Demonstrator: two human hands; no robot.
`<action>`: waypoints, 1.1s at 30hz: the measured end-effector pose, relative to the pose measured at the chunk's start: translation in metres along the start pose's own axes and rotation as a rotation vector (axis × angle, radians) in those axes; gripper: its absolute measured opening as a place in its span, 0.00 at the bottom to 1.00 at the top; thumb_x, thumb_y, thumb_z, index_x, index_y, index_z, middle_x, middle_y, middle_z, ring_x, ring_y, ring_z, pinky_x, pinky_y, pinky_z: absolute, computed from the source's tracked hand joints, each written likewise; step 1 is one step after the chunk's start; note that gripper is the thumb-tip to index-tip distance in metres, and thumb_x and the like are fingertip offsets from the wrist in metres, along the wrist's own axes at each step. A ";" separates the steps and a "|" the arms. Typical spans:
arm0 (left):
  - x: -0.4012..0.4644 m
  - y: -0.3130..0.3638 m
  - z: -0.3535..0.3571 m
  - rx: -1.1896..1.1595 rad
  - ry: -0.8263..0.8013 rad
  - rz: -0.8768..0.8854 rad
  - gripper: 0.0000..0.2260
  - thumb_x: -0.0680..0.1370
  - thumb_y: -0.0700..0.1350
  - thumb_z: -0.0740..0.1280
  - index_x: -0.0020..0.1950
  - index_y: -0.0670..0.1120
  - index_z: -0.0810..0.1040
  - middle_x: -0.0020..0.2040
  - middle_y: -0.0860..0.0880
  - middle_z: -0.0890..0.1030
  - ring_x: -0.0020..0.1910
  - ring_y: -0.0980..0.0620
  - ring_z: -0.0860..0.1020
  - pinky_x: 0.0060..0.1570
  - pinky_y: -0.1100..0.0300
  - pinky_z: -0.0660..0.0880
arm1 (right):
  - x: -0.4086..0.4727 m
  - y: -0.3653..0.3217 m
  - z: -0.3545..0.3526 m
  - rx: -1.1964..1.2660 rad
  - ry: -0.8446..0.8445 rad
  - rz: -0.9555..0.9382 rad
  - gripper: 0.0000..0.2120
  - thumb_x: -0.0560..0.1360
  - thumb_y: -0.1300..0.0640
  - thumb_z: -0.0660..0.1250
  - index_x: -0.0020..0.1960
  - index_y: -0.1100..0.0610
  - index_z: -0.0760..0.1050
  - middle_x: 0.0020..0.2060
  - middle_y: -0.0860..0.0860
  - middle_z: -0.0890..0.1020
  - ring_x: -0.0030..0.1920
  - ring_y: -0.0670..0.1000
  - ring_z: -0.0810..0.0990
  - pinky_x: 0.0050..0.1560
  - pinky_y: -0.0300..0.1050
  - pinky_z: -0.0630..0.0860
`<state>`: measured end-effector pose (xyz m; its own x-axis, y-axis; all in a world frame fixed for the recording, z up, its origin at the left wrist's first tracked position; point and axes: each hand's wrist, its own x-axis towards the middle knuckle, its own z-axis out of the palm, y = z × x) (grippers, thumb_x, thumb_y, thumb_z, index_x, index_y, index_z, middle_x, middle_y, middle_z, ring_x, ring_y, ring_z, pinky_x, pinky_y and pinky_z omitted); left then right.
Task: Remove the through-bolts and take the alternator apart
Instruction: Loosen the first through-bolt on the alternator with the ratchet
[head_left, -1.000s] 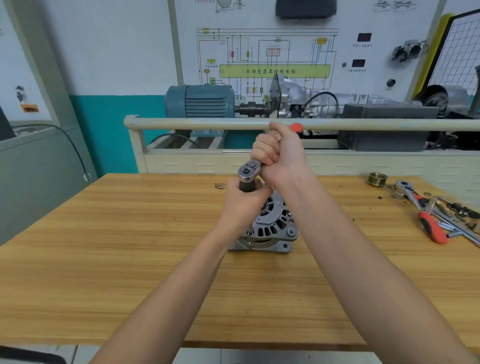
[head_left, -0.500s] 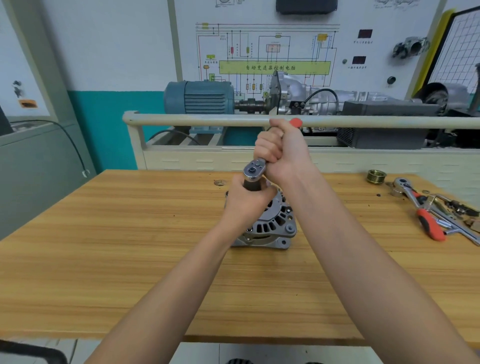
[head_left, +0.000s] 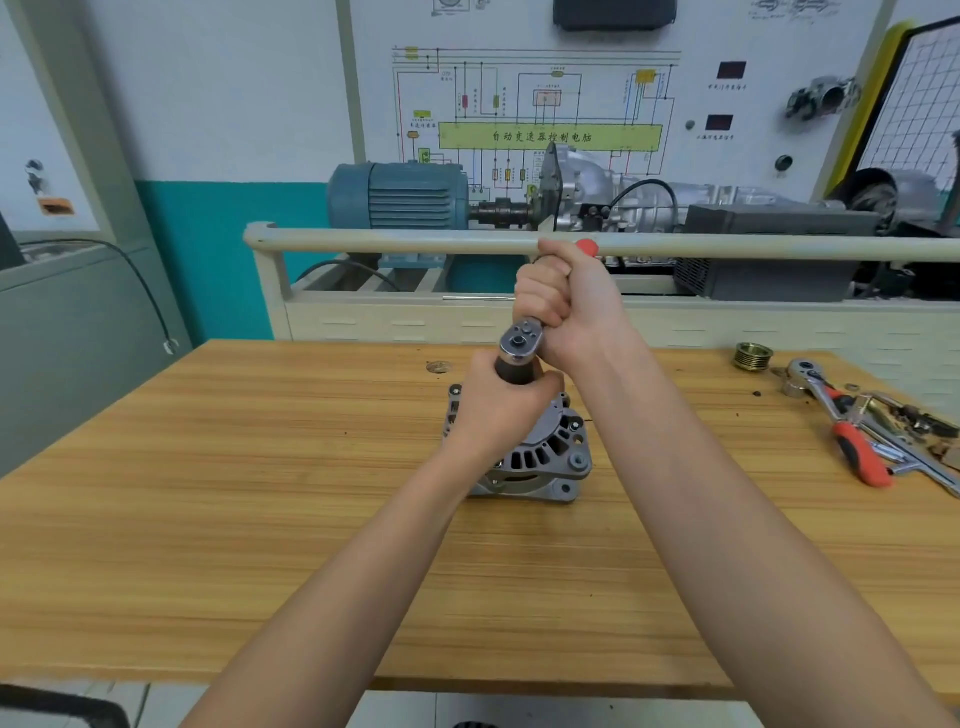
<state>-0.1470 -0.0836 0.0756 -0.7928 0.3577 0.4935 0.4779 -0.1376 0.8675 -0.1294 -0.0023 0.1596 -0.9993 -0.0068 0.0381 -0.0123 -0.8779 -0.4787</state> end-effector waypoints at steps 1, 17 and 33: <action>-0.001 0.001 -0.002 0.024 -0.096 0.011 0.19 0.69 0.32 0.69 0.27 0.48 0.65 0.23 0.54 0.67 0.23 0.57 0.63 0.25 0.67 0.63 | -0.002 -0.002 -0.001 -0.005 -0.040 0.073 0.23 0.80 0.57 0.57 0.27 0.54 0.57 0.16 0.46 0.57 0.15 0.44 0.51 0.13 0.34 0.50; -0.005 0.001 -0.013 0.043 -0.159 -0.046 0.17 0.70 0.33 0.70 0.29 0.47 0.66 0.23 0.54 0.68 0.23 0.57 0.64 0.25 0.65 0.63 | -0.003 0.005 0.002 -0.053 -0.047 0.053 0.25 0.80 0.57 0.56 0.24 0.54 0.58 0.17 0.46 0.56 0.16 0.43 0.51 0.14 0.34 0.50; -0.003 0.004 -0.017 0.068 -0.241 -0.036 0.14 0.68 0.38 0.71 0.29 0.45 0.67 0.25 0.48 0.68 0.25 0.53 0.64 0.28 0.61 0.63 | -0.002 0.001 0.001 -0.056 -0.060 0.084 0.26 0.81 0.57 0.55 0.24 0.54 0.59 0.17 0.46 0.56 0.18 0.43 0.48 0.15 0.34 0.49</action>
<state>-0.1495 -0.1010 0.0785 -0.7003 0.5723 0.4267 0.4823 -0.0613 0.8739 -0.1271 -0.0040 0.1602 -0.9929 -0.1094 0.0475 0.0677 -0.8448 -0.5307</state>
